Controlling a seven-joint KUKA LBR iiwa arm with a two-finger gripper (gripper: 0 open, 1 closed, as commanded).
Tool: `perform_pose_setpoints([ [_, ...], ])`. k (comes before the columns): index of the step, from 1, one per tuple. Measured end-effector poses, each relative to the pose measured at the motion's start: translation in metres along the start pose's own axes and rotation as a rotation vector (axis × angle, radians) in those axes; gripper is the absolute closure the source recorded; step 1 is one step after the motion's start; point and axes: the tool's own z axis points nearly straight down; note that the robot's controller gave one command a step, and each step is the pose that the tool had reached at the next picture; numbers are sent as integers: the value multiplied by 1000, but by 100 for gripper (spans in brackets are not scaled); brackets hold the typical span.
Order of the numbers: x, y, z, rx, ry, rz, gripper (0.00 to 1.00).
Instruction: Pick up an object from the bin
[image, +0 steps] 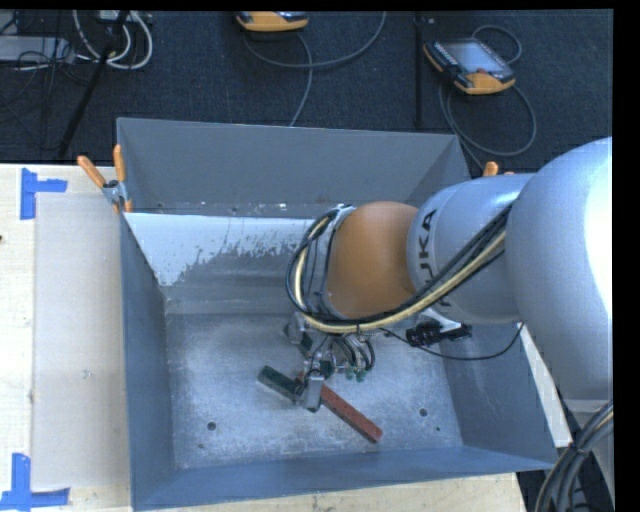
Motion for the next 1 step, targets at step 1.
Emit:
perform_pose_setpoints([
  [1, 36, 18, -1, 1, 4, -48, 0],
])
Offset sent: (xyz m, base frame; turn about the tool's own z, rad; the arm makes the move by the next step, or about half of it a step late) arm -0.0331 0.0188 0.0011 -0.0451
